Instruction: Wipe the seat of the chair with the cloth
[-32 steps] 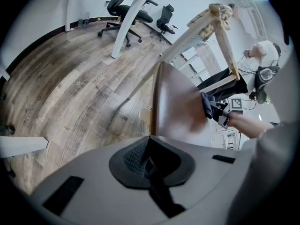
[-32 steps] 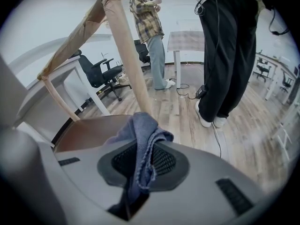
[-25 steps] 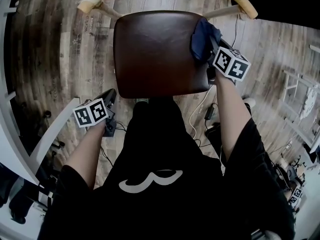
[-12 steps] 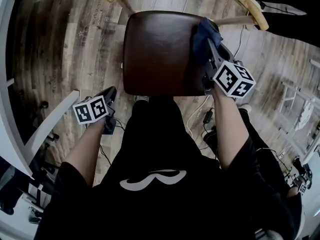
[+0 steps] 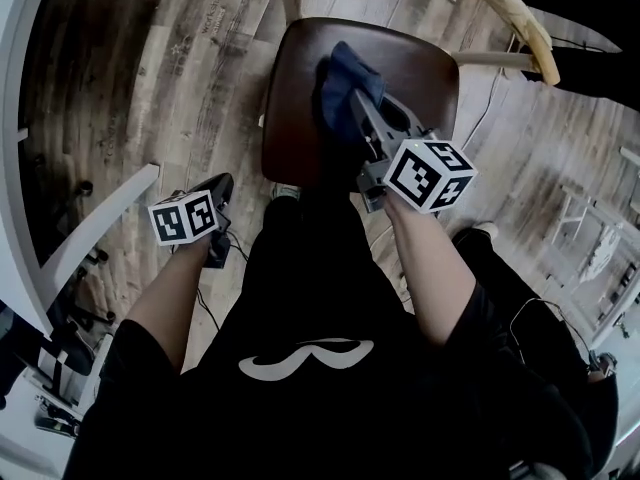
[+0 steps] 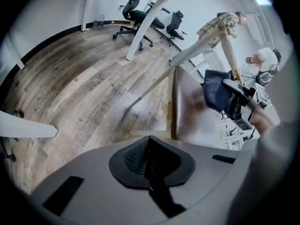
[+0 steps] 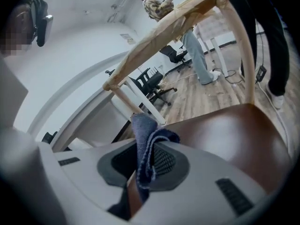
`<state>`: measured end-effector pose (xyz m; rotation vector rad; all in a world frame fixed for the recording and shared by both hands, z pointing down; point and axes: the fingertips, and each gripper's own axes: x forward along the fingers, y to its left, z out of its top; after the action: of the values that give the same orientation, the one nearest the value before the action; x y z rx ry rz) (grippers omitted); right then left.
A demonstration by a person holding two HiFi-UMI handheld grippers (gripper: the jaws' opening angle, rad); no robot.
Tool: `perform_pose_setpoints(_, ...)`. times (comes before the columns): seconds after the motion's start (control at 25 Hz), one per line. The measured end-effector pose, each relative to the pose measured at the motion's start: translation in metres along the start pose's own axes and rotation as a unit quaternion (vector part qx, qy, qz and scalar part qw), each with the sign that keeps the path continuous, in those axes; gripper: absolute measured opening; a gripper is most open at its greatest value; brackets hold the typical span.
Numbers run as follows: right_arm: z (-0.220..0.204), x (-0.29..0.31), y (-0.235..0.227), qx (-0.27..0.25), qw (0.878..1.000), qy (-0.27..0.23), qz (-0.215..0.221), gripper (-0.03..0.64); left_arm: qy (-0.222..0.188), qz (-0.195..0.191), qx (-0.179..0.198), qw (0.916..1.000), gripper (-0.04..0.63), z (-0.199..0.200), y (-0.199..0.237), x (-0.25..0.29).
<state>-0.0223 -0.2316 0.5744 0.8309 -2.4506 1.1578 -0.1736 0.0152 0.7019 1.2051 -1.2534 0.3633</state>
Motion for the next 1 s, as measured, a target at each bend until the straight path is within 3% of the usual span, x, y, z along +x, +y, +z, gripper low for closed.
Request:
perform_pose_setpoints(0.48, -0.057, 0.064, 0.058, -0.003, 0.995, 0.079, 0.066, 0.052, 0.004, 0.007, -0.016, 0.9998, 0.012, -0.021, 0.020, -0.007)
perform_pose_setpoints(1.0, -0.093, 0.083, 0.024, -0.064, 0.989, 0.132, 0.012, 0.052, -0.004, 0.000, -0.035, 0.9994, 0.012, -0.030, 0.026, -0.011)
